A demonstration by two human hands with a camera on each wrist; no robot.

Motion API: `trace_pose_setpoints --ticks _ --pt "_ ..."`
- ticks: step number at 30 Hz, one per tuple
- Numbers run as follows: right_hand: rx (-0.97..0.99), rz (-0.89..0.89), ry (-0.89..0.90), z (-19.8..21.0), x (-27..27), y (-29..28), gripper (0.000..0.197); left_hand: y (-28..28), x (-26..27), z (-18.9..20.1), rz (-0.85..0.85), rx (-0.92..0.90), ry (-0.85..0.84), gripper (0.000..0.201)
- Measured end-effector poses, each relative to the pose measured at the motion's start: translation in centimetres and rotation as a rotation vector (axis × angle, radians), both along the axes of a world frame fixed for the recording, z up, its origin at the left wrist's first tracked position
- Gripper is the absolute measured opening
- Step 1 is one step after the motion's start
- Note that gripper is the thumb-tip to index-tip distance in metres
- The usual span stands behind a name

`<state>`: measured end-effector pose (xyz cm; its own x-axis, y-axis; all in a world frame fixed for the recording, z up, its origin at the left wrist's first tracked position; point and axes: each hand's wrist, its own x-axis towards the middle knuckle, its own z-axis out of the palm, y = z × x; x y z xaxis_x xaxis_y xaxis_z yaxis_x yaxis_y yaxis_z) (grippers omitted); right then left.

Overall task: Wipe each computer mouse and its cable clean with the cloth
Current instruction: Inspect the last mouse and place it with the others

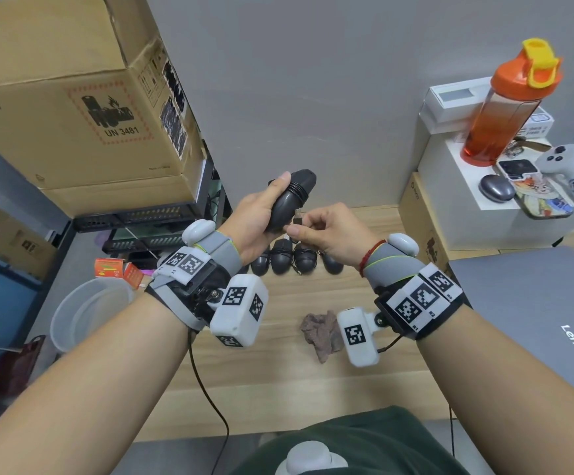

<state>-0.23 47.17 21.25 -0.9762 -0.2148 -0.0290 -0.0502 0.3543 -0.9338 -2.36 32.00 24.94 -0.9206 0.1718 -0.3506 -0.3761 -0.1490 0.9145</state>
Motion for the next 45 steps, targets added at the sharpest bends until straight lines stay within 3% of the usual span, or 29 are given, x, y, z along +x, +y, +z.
trace_pose_setpoints --ticks 8,16,36,45 --pt "-0.037 -0.160 0.129 -0.6 -0.4 -0.1 0.031 0.1 0.3 -0.1 -0.046 -0.022 0.055 0.036" --pt "-0.223 -0.312 0.165 0.0 -0.2 -0.5 0.028 0.1 0.1 -0.4 -0.011 0.007 0.049 0.035" --pt "-0.228 -0.308 0.213 1.1 -0.1 -0.3 0.033 0.3 0.3 -0.3 -0.037 0.118 -0.002 0.012" --pt "-0.218 -0.281 0.207 1.2 0.1 -0.3 0.032 0.0 0.0 -0.5 -0.061 0.111 -0.004 0.037"
